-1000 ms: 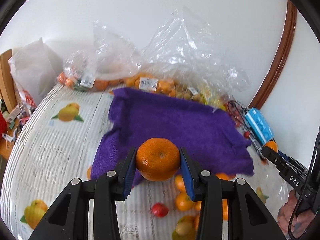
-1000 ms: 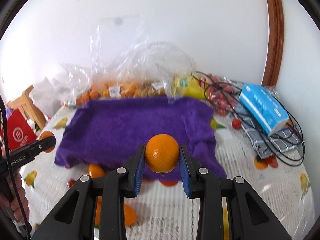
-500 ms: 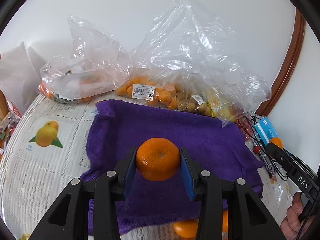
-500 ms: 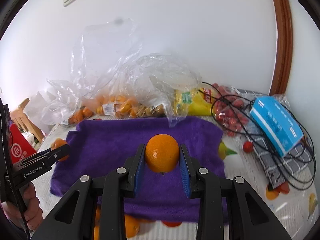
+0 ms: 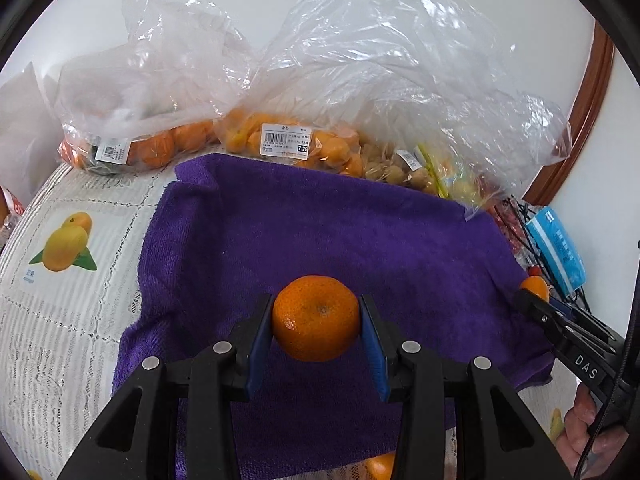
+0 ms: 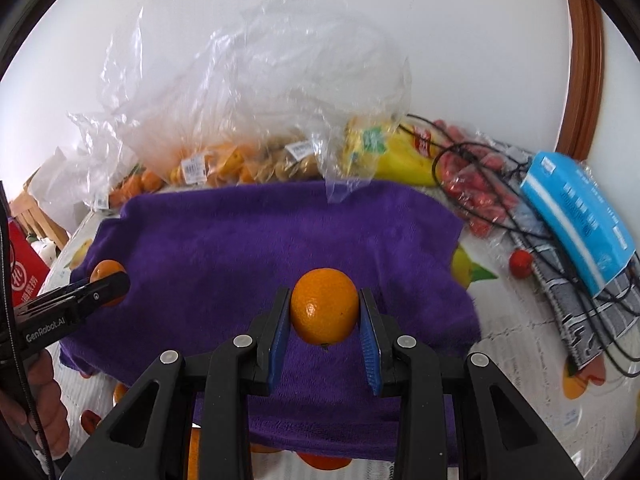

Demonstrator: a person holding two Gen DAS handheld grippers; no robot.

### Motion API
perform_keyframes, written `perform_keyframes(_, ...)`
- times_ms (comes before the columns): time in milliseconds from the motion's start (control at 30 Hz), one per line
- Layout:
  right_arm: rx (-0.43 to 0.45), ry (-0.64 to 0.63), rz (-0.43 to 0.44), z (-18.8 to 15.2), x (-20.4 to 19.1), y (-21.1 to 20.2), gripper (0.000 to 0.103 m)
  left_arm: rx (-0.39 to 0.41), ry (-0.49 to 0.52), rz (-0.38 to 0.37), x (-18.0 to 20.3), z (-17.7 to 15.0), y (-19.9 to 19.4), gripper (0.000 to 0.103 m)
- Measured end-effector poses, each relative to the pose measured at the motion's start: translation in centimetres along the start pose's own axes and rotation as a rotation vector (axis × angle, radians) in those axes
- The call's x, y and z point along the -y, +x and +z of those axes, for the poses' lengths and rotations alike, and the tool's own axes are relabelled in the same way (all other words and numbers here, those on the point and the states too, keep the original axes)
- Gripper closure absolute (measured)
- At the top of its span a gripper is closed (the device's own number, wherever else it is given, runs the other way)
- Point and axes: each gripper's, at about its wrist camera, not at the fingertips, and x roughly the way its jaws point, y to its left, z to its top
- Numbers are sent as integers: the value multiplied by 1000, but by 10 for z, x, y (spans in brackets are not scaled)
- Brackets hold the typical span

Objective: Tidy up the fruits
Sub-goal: 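Lift both held oranges and carry them over the purple towel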

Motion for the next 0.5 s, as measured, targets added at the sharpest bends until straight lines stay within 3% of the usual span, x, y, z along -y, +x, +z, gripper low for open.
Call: perform_keyframes(500,-38,-23,-11,-10,-6,14,70,-36,13,7,4,0,8,64)
